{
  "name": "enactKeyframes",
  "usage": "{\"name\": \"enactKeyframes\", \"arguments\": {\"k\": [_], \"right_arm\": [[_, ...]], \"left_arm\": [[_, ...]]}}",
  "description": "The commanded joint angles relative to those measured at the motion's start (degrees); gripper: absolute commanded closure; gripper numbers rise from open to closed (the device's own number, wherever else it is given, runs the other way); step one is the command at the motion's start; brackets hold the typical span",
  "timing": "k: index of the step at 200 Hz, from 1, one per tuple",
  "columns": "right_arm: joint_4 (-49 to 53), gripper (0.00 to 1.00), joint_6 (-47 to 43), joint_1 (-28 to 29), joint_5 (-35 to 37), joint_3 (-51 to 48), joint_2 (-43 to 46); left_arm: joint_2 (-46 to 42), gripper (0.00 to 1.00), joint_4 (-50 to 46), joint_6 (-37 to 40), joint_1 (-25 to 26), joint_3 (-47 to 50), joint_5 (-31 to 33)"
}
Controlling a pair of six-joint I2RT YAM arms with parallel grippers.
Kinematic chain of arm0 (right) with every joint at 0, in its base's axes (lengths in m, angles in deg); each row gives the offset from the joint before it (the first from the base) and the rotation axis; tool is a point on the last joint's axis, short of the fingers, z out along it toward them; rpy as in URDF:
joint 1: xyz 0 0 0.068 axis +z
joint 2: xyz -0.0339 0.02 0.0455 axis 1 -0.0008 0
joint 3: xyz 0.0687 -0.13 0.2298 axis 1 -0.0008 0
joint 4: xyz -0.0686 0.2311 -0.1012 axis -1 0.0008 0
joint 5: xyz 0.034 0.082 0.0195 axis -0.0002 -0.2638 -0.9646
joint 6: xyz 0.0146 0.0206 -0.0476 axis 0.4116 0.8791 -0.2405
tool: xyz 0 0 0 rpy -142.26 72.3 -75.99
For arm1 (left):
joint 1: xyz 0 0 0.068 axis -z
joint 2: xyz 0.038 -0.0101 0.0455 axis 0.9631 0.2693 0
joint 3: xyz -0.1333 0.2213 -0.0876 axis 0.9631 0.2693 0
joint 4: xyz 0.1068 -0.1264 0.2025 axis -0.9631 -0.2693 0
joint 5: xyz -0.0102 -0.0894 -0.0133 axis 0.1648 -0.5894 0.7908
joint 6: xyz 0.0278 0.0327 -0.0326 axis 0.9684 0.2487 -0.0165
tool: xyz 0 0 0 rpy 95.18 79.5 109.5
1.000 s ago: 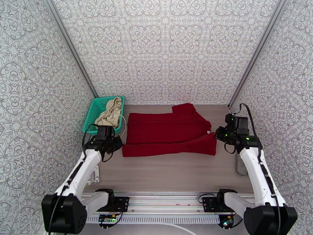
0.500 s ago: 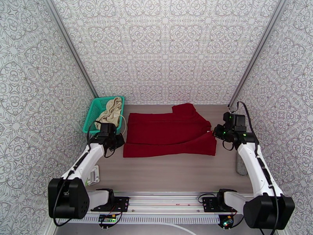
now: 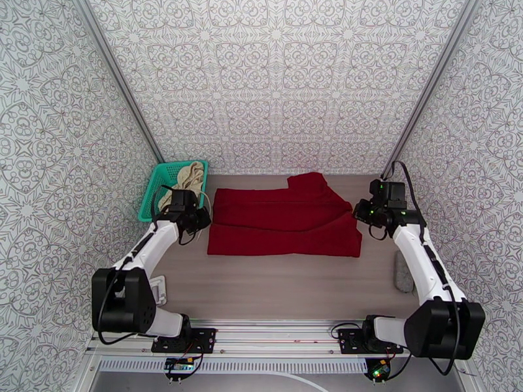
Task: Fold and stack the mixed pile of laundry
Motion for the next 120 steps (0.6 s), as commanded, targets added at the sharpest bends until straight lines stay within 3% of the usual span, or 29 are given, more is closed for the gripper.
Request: {"name": "enactKeyframes", "arguments": {"k": [1,120], "right_arm": [[-2.03,1.00,0.00,-0.44,-0.73,2.42,-1.53],[-8.39,1.00,-1.17,-0.68,-3.07,6.15,-15.36]], "left_arm": [[1.93,1.00,0.76,1.52,-0.95,-3.33,-0.50],[2.60,1.00,3.62,0.87,-3.64,2.63,-0.44]]}}
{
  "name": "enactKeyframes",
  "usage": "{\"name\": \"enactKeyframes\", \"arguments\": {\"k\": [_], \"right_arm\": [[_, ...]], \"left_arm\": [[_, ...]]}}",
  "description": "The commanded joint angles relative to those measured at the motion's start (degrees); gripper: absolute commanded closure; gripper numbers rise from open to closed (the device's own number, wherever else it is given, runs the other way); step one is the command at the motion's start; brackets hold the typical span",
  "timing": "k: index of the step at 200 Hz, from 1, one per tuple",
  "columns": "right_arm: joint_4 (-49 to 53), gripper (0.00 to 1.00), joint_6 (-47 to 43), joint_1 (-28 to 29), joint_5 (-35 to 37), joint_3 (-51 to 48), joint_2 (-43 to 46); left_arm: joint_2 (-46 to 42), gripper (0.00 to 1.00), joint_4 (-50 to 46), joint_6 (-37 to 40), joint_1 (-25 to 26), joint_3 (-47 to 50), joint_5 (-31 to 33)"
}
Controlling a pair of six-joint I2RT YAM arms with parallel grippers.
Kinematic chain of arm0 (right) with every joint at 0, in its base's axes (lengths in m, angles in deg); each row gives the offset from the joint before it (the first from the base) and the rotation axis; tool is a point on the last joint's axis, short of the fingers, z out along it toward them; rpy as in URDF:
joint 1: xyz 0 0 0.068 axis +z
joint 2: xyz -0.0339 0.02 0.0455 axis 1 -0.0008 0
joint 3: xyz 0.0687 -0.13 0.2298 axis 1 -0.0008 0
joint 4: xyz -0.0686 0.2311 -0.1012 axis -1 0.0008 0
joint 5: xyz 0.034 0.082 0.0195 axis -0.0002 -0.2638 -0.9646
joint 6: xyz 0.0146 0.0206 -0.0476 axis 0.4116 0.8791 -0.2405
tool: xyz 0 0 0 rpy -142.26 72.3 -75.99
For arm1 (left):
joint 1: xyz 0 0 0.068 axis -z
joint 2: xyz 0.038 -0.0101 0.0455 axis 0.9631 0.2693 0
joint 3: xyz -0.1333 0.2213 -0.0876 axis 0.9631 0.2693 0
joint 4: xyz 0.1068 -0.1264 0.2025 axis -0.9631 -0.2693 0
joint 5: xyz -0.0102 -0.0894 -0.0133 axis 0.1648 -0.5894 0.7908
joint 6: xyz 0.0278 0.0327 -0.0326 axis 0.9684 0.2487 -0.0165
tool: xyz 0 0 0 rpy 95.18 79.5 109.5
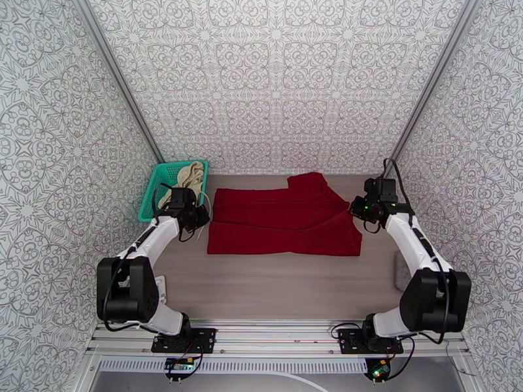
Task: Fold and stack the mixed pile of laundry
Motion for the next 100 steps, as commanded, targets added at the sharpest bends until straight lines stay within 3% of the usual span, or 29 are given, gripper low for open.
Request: {"name": "enactKeyframes", "arguments": {"k": [1,100], "right_arm": [[-2.56,1.00,-1.19,-0.58,-2.04,4.29,-3.94],[-2.34,1.00,-4.02,-0.79,-4.83,12.66,-17.25]], "left_arm": [[-0.12,1.00,1.94,0.52,-1.06,1.29,-0.44],[4.70,1.00,4.04,0.30,-2.04,1.45,-0.70]]}}
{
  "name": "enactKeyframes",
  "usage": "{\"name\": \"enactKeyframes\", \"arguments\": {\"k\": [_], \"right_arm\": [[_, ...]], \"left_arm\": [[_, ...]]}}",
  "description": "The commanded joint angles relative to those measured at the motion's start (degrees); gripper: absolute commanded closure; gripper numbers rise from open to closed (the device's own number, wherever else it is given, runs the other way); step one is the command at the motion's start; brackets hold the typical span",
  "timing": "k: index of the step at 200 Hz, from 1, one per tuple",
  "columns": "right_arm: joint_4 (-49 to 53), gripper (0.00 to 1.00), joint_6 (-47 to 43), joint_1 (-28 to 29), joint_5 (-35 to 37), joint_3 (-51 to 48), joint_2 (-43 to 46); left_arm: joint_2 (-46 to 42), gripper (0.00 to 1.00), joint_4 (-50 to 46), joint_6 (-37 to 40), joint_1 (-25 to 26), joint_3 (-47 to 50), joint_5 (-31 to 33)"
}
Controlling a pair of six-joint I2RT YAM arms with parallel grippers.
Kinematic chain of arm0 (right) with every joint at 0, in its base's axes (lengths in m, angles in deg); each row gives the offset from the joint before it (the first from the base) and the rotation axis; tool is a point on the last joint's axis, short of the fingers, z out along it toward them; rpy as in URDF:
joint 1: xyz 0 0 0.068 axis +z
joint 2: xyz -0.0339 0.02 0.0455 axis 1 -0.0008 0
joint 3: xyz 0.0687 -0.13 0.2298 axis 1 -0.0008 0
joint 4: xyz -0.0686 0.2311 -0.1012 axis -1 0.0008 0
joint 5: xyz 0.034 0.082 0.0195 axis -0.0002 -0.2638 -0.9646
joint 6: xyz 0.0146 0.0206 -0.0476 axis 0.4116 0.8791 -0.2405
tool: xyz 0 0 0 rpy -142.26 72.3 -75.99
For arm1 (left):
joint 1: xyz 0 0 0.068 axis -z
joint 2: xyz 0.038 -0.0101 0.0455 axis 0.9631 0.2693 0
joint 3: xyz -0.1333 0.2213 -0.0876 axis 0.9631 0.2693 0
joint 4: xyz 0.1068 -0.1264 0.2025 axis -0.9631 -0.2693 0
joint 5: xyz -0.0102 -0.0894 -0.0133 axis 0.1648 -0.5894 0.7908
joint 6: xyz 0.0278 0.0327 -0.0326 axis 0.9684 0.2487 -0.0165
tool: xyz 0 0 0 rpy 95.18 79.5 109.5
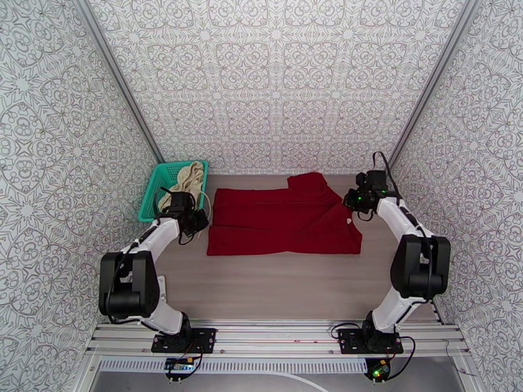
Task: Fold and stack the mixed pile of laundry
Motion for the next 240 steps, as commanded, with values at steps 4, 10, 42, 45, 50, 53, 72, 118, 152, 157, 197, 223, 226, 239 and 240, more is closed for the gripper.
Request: {"name": "enactKeyframes", "arguments": {"k": [4,10,42,45,50,53,72,118,152,157,197,223,226,239,240], "right_arm": [[-0.16,1.00,-1.58,-0.58,-0.76,3.10,-2.92],[-0.15,1.00,-1.75,-0.71,-0.79,3.46,-3.52],[-0.03,1.00,-1.51,-0.85,-1.22,6.36,-5.93],[0.05,1.00,-1.52,-0.89,-1.29,6.63,-6.07],[0.14,1.00,-1.57,-0.85,-1.40,7.19,-6.37],[0.22,1.00,-1.52,-0.87,-1.44,7.50,-6.54],[0.58,1.00,-1.65,-0.86,-2.78,9.16,-7.94],[1.08,1.00,-1.37,-0.85,-3.55,10.25,-12.38],[1.44,1.00,-1.20,-0.85,-2.58,10.35,-13.56],[1.82,0.97,-1.05,-0.91,-2.05,10.33,-13.61],[7.50,0.54,-0.74,-1.26,4.40,8.75,-8.82],[12.33,0.51,-0.31,-2.79,8.97,4.08,-2.47],[13.14,0.51,-0.27,-2.98,9.76,3.32,-1.82],[15.56,0.51,0.10,-3.93,12.01,-0.08,0.67],[15.63,0.51,0.13,-4.01,12.07,-0.38,0.89]], "left_arm": [[1.19,1.00,1.97,0.31,-1.16,0.34,-0.54],[1.48,1.00,2.02,0.34,-1.22,0.22,-0.55],[1.92,1.00,2.23,0.16,-2.00,0.20,-0.33],[2.01,1.00,2.29,0.16,-2.08,0.12,-0.43],[2.13,1.00,2.26,0.21,-2.10,-0.04,-0.45],[2.21,1.00,2.23,0.25,-2.14,-0.11,-0.52],[3.29,1.00,2.56,0.51,-2.00,-0.59,-1.51],[4.74,0.86,3.06,-0.40,-0.92,-0.32,-1.74],[-1.99,0.53,0.90,-1.02,1.53,3.37,-1.78],[-3.10,0.53,0.57,-1.07,2.46,4.32,-1.77],[-6.85,0.66,-1.39,-1.09,8.54,9.84,-1.45],[-5.90,0.74,1.33,-2.80,9.65,12.54,-1.51],[-5.53,0.74,1.51,-2.90,9.73,12.58,-1.47],[-3.81,0.77,1.91,-3.07,9.87,12.51,-0.98],[-3.73,0.77,1.98,-3.08,9.86,12.51,-0.89]]}}
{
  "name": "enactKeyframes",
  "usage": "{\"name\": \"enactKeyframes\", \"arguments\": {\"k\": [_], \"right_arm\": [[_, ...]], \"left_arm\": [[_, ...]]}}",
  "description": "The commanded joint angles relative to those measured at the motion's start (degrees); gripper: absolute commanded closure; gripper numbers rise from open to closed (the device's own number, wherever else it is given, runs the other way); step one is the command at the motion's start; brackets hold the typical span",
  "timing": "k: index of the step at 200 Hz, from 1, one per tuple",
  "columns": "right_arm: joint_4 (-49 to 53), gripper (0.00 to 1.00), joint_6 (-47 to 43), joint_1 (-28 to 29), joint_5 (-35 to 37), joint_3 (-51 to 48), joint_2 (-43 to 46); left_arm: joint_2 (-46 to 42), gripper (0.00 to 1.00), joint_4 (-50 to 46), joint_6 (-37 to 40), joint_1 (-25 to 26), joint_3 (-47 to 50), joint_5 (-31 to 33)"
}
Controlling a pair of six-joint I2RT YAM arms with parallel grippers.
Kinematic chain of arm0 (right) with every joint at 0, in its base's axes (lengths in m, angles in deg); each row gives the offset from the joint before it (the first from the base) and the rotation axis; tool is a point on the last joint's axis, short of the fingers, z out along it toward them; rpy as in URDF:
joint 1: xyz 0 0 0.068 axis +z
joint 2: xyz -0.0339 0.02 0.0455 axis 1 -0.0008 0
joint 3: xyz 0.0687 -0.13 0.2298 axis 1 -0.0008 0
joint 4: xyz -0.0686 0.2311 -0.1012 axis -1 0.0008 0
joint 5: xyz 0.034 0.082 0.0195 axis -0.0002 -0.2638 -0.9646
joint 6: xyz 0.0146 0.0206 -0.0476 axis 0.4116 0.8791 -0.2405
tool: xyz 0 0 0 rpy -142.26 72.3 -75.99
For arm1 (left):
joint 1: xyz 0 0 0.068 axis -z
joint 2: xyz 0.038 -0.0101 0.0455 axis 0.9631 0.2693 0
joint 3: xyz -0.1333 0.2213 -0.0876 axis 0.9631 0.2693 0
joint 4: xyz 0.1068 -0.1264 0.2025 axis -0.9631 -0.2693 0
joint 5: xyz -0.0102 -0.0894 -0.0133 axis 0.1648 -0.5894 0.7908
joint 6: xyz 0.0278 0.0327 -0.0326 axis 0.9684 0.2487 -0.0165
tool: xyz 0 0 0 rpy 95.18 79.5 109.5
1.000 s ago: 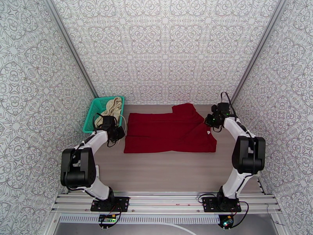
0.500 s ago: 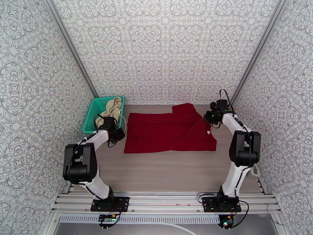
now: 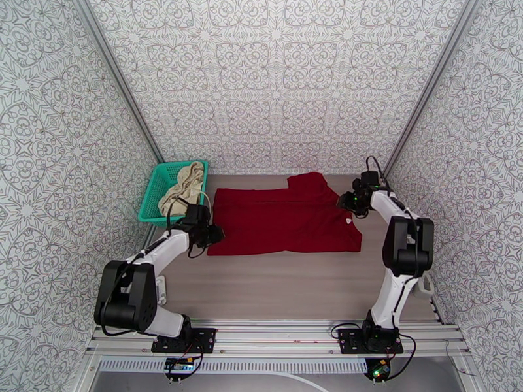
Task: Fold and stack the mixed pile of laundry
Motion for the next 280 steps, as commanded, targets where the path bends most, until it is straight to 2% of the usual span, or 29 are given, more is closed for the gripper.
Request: {"name": "enactKeyframes", "arguments": {"k": [1,30,55,96,139,178,219,280], "right_arm": [[7.32,0.52,0.71,-2.11,6.53,-5.17,6.82],[9.10,0.57,0.63,-3.03,8.29,-13.02,10.34],[10.25,0.55,1.05,-3.12,8.72,-16.18,9.81],[6.85,0.53,4.69,-5.67,1.95,-20.57,9.02],[1.29,0.62,7.84,-6.20,-2.14,-22.63,5.87],[2.32,0.80,6.59,-6.24,4.06,-20.30,4.47],[5.18,1.00,4.99,-6.37,7.46,-18.84,6.40],[11.24,1.00,3.45,-6.72,14.20,-19.73,13.00]], "left_arm": [[2.74,0.77,1.25,-1.27,0.35,0.72,0.55],[6.58,0.81,2.02,-1.67,-0.74,0.12,1.38],[8.47,0.83,1.75,-1.45,-1.97,-0.66,1.36],[11.49,0.83,0.97,-0.84,-3.58,-1.57,-0.09],[13.13,0.82,1.85,-1.89,-4.68,-1.89,-1.21],[12.78,0.82,1.09,-1.37,-5.87,-2.01,-1.34],[11.87,0.82,1.00,-1.10,-6.69,-1.06,-1.43],[11.65,0.82,0.27,-0.40,-7.01,-0.87,-1.43]]}}
